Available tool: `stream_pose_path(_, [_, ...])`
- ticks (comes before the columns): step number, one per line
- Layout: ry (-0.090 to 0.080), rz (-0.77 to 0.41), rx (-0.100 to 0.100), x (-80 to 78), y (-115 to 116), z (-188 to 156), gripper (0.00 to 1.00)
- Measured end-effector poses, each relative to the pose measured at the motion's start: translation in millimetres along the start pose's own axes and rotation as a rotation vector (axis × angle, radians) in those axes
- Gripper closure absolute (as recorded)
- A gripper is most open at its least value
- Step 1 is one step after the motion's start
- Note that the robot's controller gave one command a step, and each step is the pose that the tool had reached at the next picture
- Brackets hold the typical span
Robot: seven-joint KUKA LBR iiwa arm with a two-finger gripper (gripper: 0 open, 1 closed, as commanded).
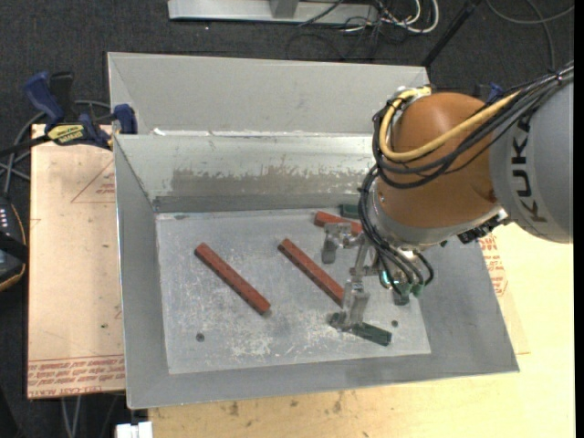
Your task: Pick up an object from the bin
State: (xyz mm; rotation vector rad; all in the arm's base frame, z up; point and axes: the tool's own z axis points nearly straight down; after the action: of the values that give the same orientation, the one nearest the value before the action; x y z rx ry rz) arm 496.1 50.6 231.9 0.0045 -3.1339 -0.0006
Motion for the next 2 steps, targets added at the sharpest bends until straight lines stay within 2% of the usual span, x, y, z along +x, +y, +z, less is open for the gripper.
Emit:
stream_pose_path(1, [-0.012,0.096,-0.002,-15.7,-38,164,0.00])
stream_pose_path(2, [-0.014,0.149,-0.001,-20.9,-78,161,0.00])
